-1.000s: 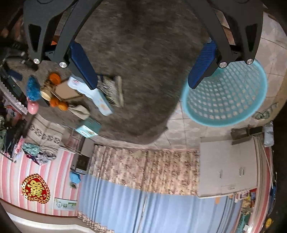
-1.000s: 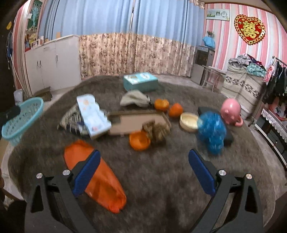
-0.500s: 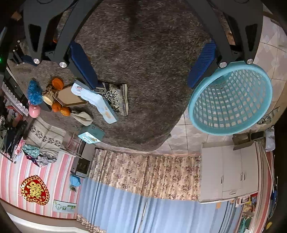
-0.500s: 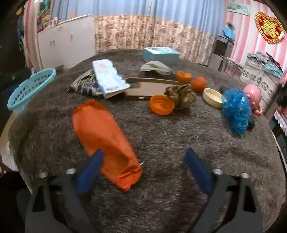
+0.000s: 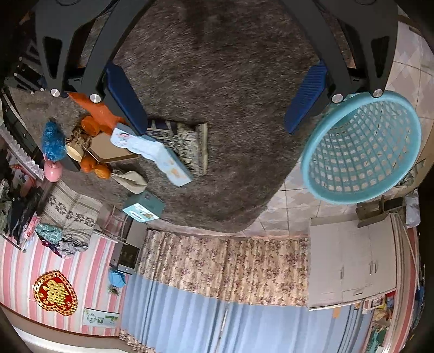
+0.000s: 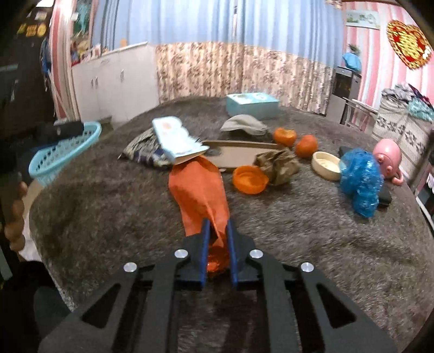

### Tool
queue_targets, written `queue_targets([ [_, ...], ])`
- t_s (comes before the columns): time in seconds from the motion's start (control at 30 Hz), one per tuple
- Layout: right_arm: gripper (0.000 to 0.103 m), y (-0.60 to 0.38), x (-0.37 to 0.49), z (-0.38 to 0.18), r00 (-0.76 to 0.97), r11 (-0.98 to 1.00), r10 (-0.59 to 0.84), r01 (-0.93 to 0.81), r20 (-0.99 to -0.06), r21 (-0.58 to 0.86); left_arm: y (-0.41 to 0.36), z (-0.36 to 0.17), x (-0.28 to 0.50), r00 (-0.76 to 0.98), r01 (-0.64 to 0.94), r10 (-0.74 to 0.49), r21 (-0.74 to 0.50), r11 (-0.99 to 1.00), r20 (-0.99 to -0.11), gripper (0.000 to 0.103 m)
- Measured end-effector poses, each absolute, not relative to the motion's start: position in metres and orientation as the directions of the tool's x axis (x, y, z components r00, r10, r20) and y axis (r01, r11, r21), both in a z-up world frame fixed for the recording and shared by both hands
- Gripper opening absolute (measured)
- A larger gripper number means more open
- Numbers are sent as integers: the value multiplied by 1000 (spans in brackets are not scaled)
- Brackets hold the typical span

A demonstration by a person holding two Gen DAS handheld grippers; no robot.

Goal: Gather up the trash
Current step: 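Grasp the orange plastic bag with the right tool, then grasp crumpled brown paper beside the orange bowl with the left tool while the right holds the bag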

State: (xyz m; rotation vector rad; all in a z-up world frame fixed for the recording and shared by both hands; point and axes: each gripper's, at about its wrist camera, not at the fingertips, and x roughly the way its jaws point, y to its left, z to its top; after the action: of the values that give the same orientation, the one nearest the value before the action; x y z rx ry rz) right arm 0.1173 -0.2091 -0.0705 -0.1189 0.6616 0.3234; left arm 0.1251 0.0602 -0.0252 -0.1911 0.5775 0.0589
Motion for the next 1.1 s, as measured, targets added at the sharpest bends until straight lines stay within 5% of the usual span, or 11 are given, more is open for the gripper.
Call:
queue_targets([
  [0.4, 12, -275, 116, -33, 847, 983, 163, -182, -507, 11, 3, -27, 156, 815, -7, -80, -148, 989, -574, 97],
  [1.1, 12, -387, 140, -29, 868, 995, -63, 94, -492, 38, -149, -47, 220, 741, 256, -277, -124, 959, -612, 97],
])
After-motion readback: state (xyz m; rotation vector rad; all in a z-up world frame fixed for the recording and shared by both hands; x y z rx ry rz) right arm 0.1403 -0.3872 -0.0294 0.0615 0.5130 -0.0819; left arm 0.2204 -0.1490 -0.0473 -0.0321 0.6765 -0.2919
